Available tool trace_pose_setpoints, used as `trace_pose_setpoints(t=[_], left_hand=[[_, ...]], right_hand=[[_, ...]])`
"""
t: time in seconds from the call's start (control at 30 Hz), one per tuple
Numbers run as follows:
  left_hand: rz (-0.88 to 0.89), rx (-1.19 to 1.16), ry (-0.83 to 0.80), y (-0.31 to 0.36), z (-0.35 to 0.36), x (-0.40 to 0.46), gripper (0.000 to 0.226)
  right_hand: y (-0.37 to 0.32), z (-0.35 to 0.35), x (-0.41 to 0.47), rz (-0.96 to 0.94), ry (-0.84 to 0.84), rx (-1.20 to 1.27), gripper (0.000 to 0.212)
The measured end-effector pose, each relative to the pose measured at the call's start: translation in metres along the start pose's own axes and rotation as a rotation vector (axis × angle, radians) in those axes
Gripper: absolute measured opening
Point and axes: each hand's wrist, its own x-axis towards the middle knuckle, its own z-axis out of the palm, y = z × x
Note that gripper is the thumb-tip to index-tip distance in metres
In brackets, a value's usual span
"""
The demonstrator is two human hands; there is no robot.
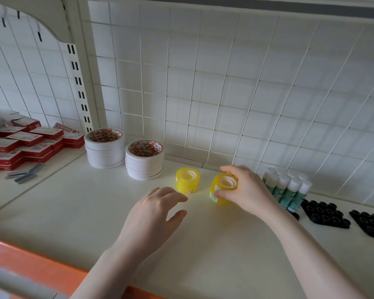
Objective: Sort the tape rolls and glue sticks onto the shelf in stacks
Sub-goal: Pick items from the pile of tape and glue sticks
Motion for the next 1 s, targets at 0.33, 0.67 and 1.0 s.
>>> trace_pose_setpoints(t=[0.33, 0.67, 1.0], left_hand=[[0.015, 0.007, 0.002, -0.001, 0.001, -0.001, 0.021], [0.017, 0.006, 0.004, -0.001, 0.0, 0.0, 0.022], [0.002, 0.009, -0.008, -0.001, 0.001, 0.0, 0.023]], right_hand=[[0.003, 0.002, 0.004, 0.016, -0.007, 0.017, 0.067], [0.007, 0.005, 0.005, 0.051, -0.01, 0.06, 0.069], [0.011, 0.005, 0.001, 0.017, -0.052, 0.103, 0.081]])
